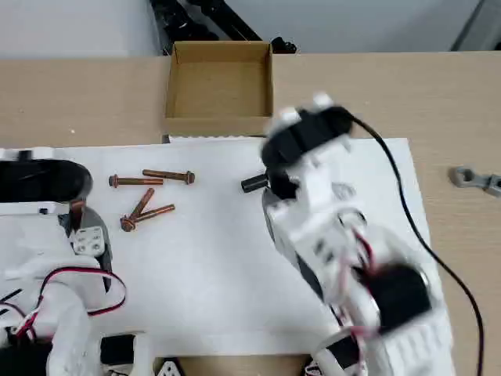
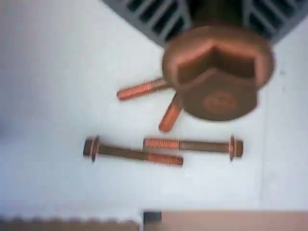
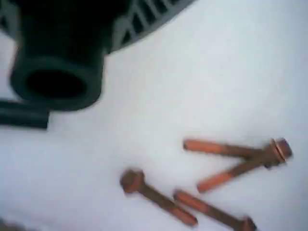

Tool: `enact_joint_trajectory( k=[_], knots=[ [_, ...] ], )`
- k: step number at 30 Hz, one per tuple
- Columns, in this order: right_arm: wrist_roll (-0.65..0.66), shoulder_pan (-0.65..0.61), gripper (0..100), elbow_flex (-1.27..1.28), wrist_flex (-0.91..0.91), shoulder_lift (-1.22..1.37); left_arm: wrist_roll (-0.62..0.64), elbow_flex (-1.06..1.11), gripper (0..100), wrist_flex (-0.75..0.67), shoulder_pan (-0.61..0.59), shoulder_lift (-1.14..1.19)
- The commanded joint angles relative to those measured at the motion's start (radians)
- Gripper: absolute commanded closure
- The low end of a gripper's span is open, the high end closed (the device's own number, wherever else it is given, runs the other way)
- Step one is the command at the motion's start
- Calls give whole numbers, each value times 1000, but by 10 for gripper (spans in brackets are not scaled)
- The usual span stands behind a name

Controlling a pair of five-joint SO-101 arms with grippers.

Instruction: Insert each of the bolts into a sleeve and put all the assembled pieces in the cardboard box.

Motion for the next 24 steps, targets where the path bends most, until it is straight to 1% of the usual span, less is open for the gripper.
enact_joint_trajectory(
  k=[1,3,6,9,11,14,17,21,24],
  knots=[
    [-11,-65,995,226,-180,-260,104,16,995,-132,0,0],
    [-9,-117,995,408,-309,-392,135,48,995,-210,0,0],
    [-11,-170,995,681,-529,-568,140,104,995,-313,23,-3],
    [-6,-193,995,931,-743,-707,140,140,995,-381,130,-3],
    [0,-205,995,1053,-832,-760,140,153,995,-417,218,2],
    [3,-229,995,1132,-875,-786,140,166,995,-471,293,3],
    [5,-255,995,1135,-892,-786,140,162,995,-488,342,3],
    [8,-255,995,1134,-909,-786,144,160,995,-496,463,3],
    [3,-257,995,1134,-911,-786,172,160,995,-537,529,5]
  ],
)
